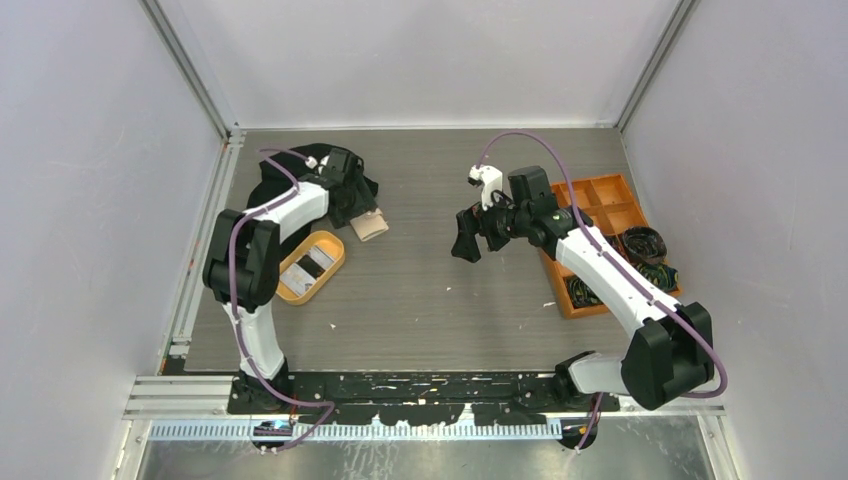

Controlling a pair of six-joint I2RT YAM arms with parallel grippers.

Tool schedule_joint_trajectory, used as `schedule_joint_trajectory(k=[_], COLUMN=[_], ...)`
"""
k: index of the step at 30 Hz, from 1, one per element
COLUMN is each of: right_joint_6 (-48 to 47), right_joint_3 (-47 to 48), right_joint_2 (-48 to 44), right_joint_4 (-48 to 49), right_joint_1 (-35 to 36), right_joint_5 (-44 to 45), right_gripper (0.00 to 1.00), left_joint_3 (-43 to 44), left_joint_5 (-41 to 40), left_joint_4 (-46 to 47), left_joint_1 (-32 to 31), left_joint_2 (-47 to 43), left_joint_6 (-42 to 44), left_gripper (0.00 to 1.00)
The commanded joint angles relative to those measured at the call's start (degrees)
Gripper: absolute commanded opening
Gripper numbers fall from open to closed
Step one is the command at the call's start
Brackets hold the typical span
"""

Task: Put the credit cards into the card holder
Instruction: Move the card holder to the center of the board.

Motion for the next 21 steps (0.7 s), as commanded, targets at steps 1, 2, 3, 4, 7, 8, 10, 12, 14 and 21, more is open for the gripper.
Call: schedule_joint_trajectory(k=[1,2,3,4,7,8,10,12,14,21], right_joint_6=[0.2,0.1,0.0,-0.1,-0.1,-0.1,-0.2,-0.3,-0.7,-8.7], right_joint_3=[2.6,2.6,2.5,2.5,2.6,2.6,2.7,2.7,2.7,1.9], right_joint_2=[0.1,0.0,0.0,0.1,0.1,0.1,0.0,-0.2,-0.3,-1.2], right_joint_4=[1.0,1.0,1.0,1.0,0.8,0.8,0.6,0.6,0.5,-1.9], right_joint_1=[0.0,0.0,0.0,0.0,-0.1,0.0,-0.1,-0.1,0.0,-0.1], right_joint_5=[-1.2,-1.2,-1.3,-1.4,-1.7,-1.8,-1.8,-1.8,-1.8,-5.2], right_gripper=[1.00,0.99,1.00,1.00,1.00,1.00,1.00,1.00,1.00,0.99], left_joint_3=[1.0,0.9,0.6,0.3,-0.9,-1.1,-1.3,-2.6,-4.4,-7.1], left_joint_5=[0.7,1.6,2.5,3.3,5.7,6.8,10.3,13.8,17.3,20.9], left_joint_4=[-1.4,-1.1,-0.7,-0.1,1.8,2.0,2.3,3.8,5.9,7.7], left_joint_1=[1.3,1.5,1.8,1.9,1.9,1.9,1.8,1.8,1.6,-7.0], left_joint_2=[2.5,3.1,3.4,3.5,3.5,3.8,4.4,4.6,4.3,1.4], left_joint_6=[-5.1,-5.4,-5.7,-5.9,-6.6,-6.6,-6.6,-6.7,-7.3,-4.7], left_gripper=[0.67,0.64,0.60,0.55,0.42,0.38,0.30,0.21,0.16,0.10])
